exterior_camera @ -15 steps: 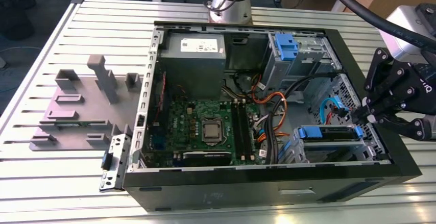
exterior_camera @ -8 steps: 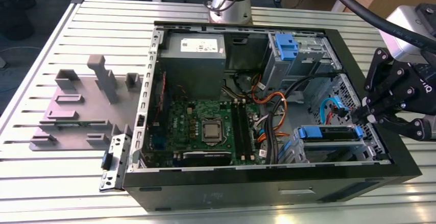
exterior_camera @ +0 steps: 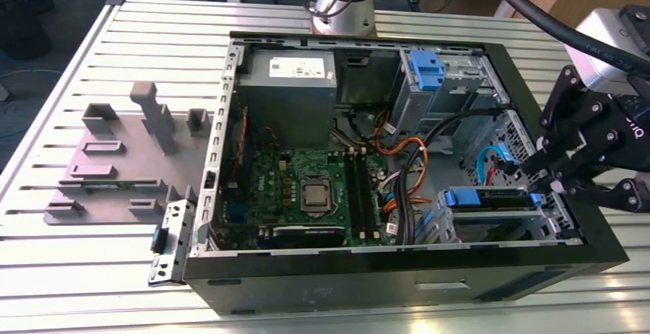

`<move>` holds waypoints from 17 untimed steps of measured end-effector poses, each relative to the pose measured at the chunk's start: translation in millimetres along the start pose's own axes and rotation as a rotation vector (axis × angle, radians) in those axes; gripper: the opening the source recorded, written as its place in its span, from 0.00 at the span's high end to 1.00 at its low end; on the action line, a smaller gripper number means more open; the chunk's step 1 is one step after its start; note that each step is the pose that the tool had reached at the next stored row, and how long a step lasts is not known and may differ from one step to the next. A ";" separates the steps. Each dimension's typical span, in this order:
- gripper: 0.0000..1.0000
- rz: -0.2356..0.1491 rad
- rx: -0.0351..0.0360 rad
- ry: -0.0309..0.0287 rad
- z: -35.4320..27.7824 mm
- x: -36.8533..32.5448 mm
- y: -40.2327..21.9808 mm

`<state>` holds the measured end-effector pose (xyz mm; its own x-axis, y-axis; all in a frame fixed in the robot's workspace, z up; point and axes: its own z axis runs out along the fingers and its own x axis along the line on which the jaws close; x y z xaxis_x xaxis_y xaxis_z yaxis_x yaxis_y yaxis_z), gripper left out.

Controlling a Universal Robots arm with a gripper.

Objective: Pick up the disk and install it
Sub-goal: 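Insert the first disk wire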

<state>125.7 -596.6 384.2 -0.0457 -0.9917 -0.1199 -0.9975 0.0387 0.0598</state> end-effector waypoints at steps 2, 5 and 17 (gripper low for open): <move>0.65 0.000 0.0000 -0.0001 0.1 0.0 0.0; 0.53 0.000 0.0000 0.0000 0.1 0.0 0.0; 0.53 0.000 0.0000 0.0000 4.7 -10.8 -6.8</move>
<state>132.7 -585.6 380.4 -0.0457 -0.9917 -0.1199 -0.9975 0.0387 0.0598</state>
